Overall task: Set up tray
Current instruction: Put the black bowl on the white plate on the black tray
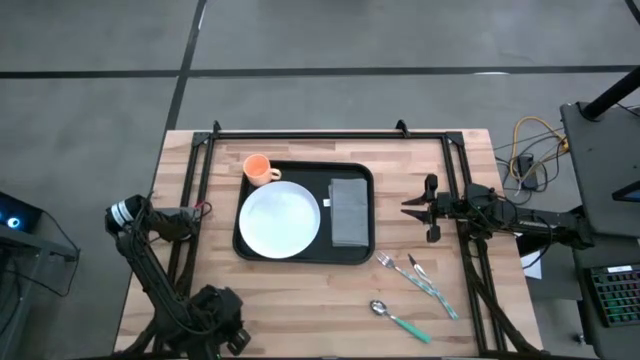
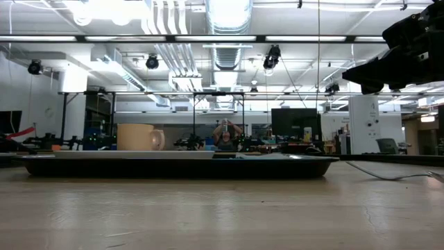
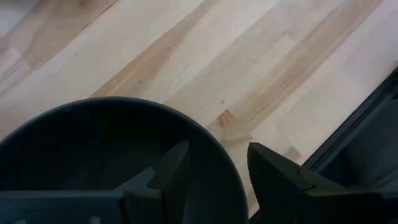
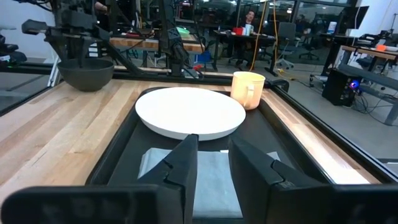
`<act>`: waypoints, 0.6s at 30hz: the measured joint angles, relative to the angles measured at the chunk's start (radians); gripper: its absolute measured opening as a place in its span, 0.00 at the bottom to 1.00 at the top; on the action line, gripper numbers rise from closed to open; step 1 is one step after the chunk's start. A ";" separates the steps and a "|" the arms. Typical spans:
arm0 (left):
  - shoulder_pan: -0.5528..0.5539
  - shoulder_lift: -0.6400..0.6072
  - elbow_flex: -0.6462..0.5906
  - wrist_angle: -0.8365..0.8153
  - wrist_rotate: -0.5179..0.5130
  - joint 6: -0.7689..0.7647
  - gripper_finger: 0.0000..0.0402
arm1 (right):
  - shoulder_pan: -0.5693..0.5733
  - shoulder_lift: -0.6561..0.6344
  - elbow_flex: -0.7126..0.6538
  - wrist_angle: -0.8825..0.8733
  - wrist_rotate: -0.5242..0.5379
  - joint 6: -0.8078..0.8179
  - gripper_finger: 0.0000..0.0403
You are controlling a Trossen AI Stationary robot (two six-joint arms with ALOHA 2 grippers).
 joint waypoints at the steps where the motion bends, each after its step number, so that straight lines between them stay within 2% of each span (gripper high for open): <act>1: 0.000 0.000 0.000 0.001 0.000 -0.002 0.35 | 0.000 0.000 0.000 0.000 0.000 0.000 0.19; 8: 0.000 0.000 -0.003 0.017 0.000 -0.029 0.35 | 0.000 0.000 0.000 0.000 0.000 0.000 0.17; 18: 0.002 0.040 -0.019 0.029 0.046 -0.064 0.35 | 0.000 0.000 0.000 0.000 0.000 0.000 0.20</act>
